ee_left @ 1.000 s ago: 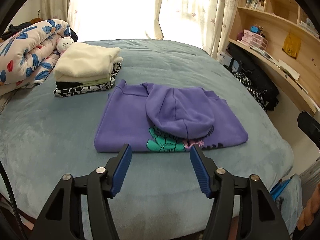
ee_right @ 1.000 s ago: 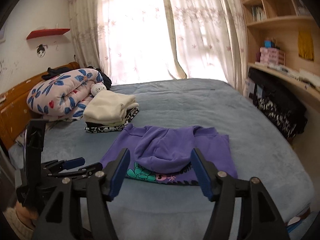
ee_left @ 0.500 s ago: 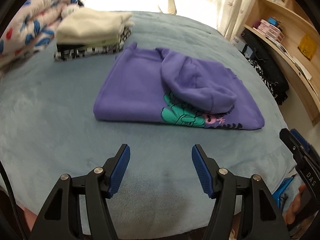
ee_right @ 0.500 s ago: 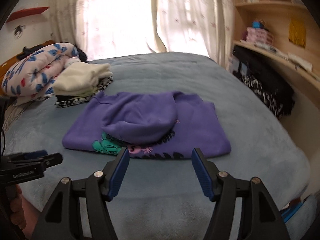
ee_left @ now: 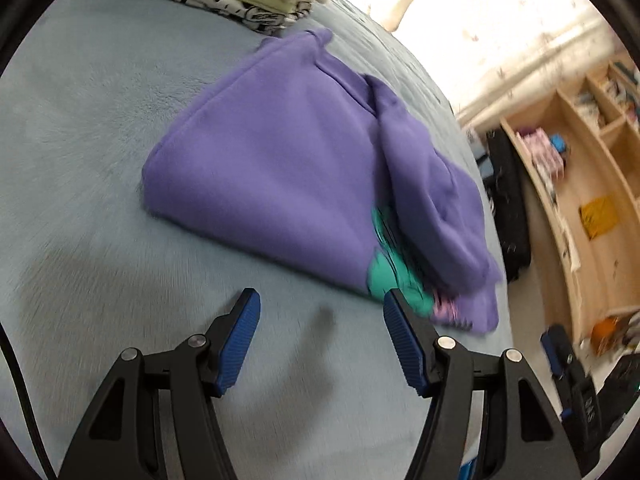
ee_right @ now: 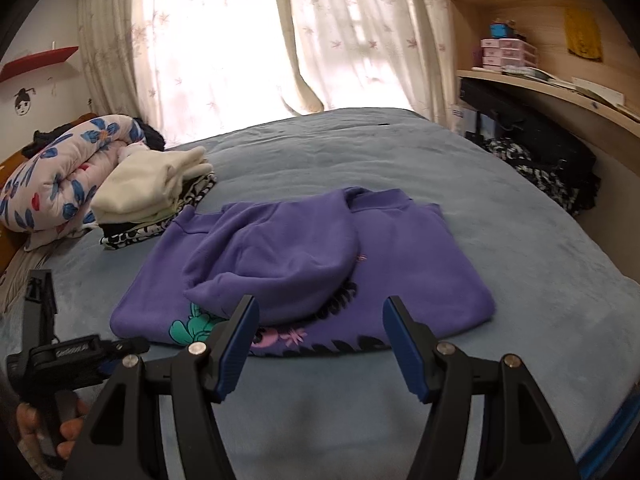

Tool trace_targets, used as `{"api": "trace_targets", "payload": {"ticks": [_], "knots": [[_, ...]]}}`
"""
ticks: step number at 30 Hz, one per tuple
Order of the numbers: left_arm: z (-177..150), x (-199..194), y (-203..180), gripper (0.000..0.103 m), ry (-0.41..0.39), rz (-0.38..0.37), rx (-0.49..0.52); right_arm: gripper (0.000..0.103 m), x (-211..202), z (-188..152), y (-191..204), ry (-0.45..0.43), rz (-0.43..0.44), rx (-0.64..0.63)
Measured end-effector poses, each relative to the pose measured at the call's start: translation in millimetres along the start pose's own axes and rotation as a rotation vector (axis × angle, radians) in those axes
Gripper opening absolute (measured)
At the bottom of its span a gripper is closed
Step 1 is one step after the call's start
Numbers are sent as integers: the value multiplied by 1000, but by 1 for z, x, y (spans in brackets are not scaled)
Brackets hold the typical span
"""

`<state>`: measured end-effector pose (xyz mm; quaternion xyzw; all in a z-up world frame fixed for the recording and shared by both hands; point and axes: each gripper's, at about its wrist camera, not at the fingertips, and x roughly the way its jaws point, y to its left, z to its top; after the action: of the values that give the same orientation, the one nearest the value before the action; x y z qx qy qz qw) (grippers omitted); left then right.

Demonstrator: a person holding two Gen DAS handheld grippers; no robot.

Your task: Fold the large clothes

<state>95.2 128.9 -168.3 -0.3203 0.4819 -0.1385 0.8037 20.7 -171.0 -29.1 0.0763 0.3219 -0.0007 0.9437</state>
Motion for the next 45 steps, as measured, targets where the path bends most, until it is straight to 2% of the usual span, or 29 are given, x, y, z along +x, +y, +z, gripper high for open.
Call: {"api": "trace_targets", "payload": {"ticks": [9,12,14,16,17,19,20,21,22,24,27,29,31,37,41,45], "knots": [[52,48,27,63,-67,-124,-153,64,38,8,14,24,42,-32],[67,57,24,61,-95,-128,-162,62,50,15,17,40,57,-31],[74,58,19,55,-130,-103,-145,59,56,23,19,46,70,-27],[78,55,14,27,-169,-84,-112,52,64,37,23,45,80,-26],[80,52,9,24,-182,-72,-83,49,69,43,26,43,77,-31],[80,42,-3,18,-209,-25,-25,37,84,58,36,45,64,-58],[78,38,-9,18,-223,-3,1,33,95,65,42,60,54,-71],[76,34,-19,17,-246,25,41,22,107,70,47,80,58,-71],[75,30,-29,17,-268,44,77,16,116,73,50,95,69,-65],[71,16,-38,17,-303,71,135,12,139,72,57,116,74,-65],[65,2,-60,16,-355,97,218,6,169,55,67,182,28,-123],[58,-4,-75,16,-376,101,277,4,188,32,65,265,38,-122],[51,-10,-84,16,-385,123,326,4,184,20,61,234,52,-121],[28,-22,-122,16,-425,175,451,4,168,9,42,223,120,-56],[19,-23,-147,16,-432,219,530,4,156,4,33,238,156,-8],[8,-22,-178,16,-438,267,606,5,139,-3,17,279,232,49]]}}
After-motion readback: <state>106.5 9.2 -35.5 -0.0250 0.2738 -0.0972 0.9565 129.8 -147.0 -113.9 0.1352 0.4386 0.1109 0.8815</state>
